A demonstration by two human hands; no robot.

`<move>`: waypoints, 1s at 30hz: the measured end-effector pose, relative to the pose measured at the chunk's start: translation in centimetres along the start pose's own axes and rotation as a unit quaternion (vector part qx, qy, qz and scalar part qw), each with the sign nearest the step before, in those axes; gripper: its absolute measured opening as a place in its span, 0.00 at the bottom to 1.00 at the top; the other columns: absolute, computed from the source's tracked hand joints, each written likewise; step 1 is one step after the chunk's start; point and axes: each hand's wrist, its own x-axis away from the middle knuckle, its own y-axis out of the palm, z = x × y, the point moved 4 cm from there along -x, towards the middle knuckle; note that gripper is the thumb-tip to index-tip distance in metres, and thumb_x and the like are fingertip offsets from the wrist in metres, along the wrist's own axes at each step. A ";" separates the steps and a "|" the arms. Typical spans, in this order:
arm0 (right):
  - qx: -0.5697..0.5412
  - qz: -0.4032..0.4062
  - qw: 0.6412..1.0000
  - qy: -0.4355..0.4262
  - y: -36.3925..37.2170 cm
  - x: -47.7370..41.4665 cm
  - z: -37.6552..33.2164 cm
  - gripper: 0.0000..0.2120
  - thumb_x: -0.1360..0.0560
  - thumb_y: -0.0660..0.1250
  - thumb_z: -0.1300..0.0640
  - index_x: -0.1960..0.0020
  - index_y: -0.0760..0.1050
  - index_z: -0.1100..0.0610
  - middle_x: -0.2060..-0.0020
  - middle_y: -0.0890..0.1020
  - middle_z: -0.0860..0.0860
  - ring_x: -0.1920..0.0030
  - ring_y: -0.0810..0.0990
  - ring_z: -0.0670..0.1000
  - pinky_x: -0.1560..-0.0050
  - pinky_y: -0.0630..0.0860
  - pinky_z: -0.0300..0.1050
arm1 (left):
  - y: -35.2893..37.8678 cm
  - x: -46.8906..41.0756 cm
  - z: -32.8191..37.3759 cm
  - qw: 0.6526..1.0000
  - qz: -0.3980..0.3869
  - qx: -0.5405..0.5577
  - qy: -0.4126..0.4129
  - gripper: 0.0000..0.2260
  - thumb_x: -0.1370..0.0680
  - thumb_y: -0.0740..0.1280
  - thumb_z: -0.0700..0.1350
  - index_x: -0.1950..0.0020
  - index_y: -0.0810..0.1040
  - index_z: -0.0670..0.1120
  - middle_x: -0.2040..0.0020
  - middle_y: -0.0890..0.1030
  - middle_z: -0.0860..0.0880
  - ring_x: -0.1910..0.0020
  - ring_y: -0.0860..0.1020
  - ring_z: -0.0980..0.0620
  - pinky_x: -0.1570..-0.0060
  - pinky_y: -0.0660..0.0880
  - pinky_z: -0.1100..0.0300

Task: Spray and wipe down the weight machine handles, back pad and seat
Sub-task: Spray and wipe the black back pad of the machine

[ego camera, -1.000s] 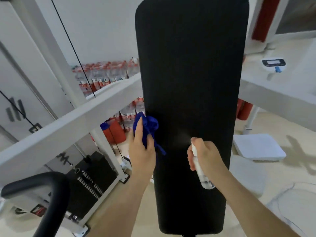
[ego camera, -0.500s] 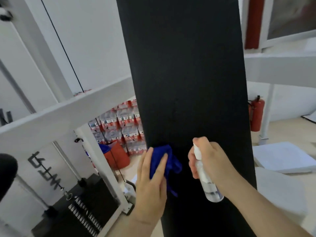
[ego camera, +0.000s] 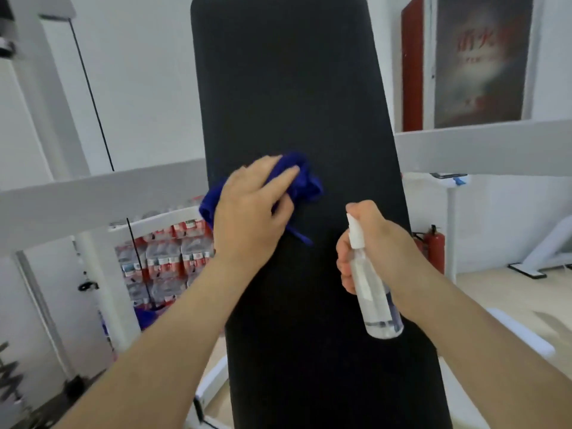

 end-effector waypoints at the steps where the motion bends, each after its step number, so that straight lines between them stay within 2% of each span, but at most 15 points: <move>1: -0.001 -0.003 1.000 -0.010 -0.2 0.5 1.0 0.29 0.24 0.59 0.40 0.76 0.72 0.58 0.77 0.75 0.55 0.76 0.73 0.52 0.69 0.73 0.45 | 0.6 3.0 1.5 1.000 -0.018 0.012 0.023 0.17 0.25 0.62 0.42 0.37 0.79 0.46 0.36 0.78 0.45 0.36 0.74 0.46 0.37 0.70 0.46; 4: -0.037 -0.012 0.999 -0.018 -0.9 1.9 3.8 0.28 0.25 0.59 0.42 0.77 0.72 0.58 0.78 0.73 0.55 0.77 0.71 0.53 0.71 0.72 0.43 | 1.4 11.9 5.7 0.993 -0.084 -0.005 0.087 0.19 0.25 0.61 0.44 0.35 0.77 0.49 0.33 0.76 0.47 0.32 0.70 0.49 0.33 0.66 0.48; 7: -0.049 0.004 0.999 -0.018 -2.1 2.5 4.8 0.27 0.25 0.58 0.44 0.76 0.70 0.59 0.78 0.71 0.56 0.78 0.69 0.53 0.73 0.70 0.41 | 1.2 12.6 5.6 0.992 -0.065 -0.036 0.104 0.18 0.24 0.61 0.42 0.34 0.77 0.47 0.32 0.76 0.46 0.31 0.70 0.47 0.31 0.64 0.49; 9: -0.036 0.021 0.999 -0.034 -3.6 2.8 4.8 0.25 0.25 0.58 0.46 0.76 0.69 0.59 0.78 0.71 0.55 0.78 0.69 0.53 0.74 0.70 0.40 | 0.9 8.2 4.0 0.997 -0.020 -0.058 0.050 0.17 0.23 0.61 0.41 0.35 0.77 0.44 0.32 0.75 0.43 0.31 0.71 0.43 0.32 0.65 0.45; 10: -0.029 0.031 0.998 -0.036 -4.0 2.6 4.9 0.25 0.25 0.58 0.46 0.76 0.68 0.59 0.78 0.72 0.55 0.78 0.69 0.53 0.73 0.70 0.41 | 0.6 5.2 2.2 0.998 0.013 -0.057 -0.006 0.17 0.23 0.61 0.40 0.35 0.77 0.43 0.33 0.75 0.42 0.32 0.71 0.42 0.32 0.66 0.44; 12: -0.018 0.057 0.997 -0.043 -5.5 2.7 5.2 0.27 0.24 0.58 0.44 0.76 0.68 0.59 0.78 0.73 0.55 0.77 0.71 0.53 0.71 0.72 0.43 | 0.0 -0.1 0.3 0.990 0.074 -0.023 -0.115 0.16 0.23 0.60 0.40 0.37 0.78 0.42 0.35 0.77 0.42 0.35 0.73 0.41 0.36 0.69 0.48; 14: -0.006 0.068 0.997 -0.038 -6.8 2.5 6.3 0.29 0.24 0.58 0.39 0.75 0.70 0.58 0.76 0.75 0.56 0.76 0.73 0.53 0.69 0.74 0.45 | 0.7 -2.6 0.9 0.983 0.107 -0.013 -0.151 0.15 0.23 0.60 0.40 0.39 0.79 0.42 0.37 0.78 0.42 0.39 0.75 0.41 0.40 0.69 0.51; 19: -0.058 0.053 0.997 -0.023 -7.3 2.9 9.0 0.28 0.24 0.58 0.39 0.74 0.69 0.58 0.77 0.73 0.55 0.76 0.71 0.52 0.70 0.73 0.42 | 3.2 -0.3 5.4 0.999 0.047 -0.011 0.018 0.16 0.23 0.62 0.39 0.36 0.78 0.45 0.33 0.77 0.46 0.36 0.74 0.45 0.35 0.68 0.51; 21: -0.081 0.045 0.995 -0.019 -7.3 3.2 9.6 0.27 0.25 0.57 0.39 0.74 0.69 0.58 0.77 0.72 0.55 0.77 0.70 0.53 0.71 0.72 0.42 | 4.0 1.8 7.7 0.998 0.009 0.005 0.062 0.17 0.24 0.62 0.39 0.37 0.79 0.45 0.35 0.78 0.44 0.37 0.76 0.44 0.36 0.70 0.47; 24: -0.113 0.043 0.993 0.000 -7.7 4.1 10.8 0.27 0.26 0.58 0.40 0.76 0.68 0.58 0.79 0.71 0.55 0.79 0.69 0.53 0.73 0.70 0.41 | 5.7 7.8 13.0 0.974 -0.075 -0.013 0.212 0.17 0.26 0.63 0.40 0.38 0.80 0.46 0.36 0.79 0.43 0.37 0.76 0.43 0.37 0.70 0.48; 26: -0.117 0.051 0.992 0.015 -8.0 4.4 11.2 0.27 0.25 0.58 0.40 0.76 0.69 0.58 0.78 0.71 0.55 0.79 0.69 0.52 0.72 0.70 0.41 | 5.6 7.9 12.8 0.951 -0.101 -0.056 0.287 0.18 0.25 0.67 0.40 0.35 0.77 0.47 0.34 0.77 0.44 0.34 0.74 0.43 0.34 0.68 0.47; 27: -0.112 0.057 0.992 0.016 -8.2 4.4 11.4 0.27 0.25 0.59 0.40 0.75 0.69 0.58 0.78 0.71 0.55 0.78 0.70 0.52 0.72 0.71 0.42 | 5.5 5.8 11.4 0.958 -0.081 -0.076 0.266 0.18 0.24 0.67 0.40 0.35 0.77 0.46 0.33 0.76 0.43 0.33 0.73 0.42 0.35 0.68 0.45; 29: -0.106 0.064 0.992 0.008 -8.6 4.4 11.6 0.27 0.25 0.60 0.41 0.75 0.70 0.58 0.77 0.72 0.55 0.78 0.71 0.52 0.72 0.72 0.43 | 3.9 -0.1 8.2 0.995 0.009 -0.067 0.075 0.16 0.23 0.63 0.41 0.36 0.78 0.44 0.33 0.76 0.42 0.33 0.73 0.40 0.37 0.70 0.43; 30: -0.110 0.063 0.992 -0.001 -8.6 4.5 11.7 0.27 0.25 0.59 0.42 0.75 0.70 0.59 0.77 0.72 0.55 0.78 0.71 0.52 0.71 0.72 0.43 | 3.0 -2.1 7.3 0.997 0.041 -0.056 -0.025 0.15 0.23 0.62 0.41 0.37 0.78 0.44 0.33 0.76 0.42 0.34 0.73 0.40 0.39 0.72 0.44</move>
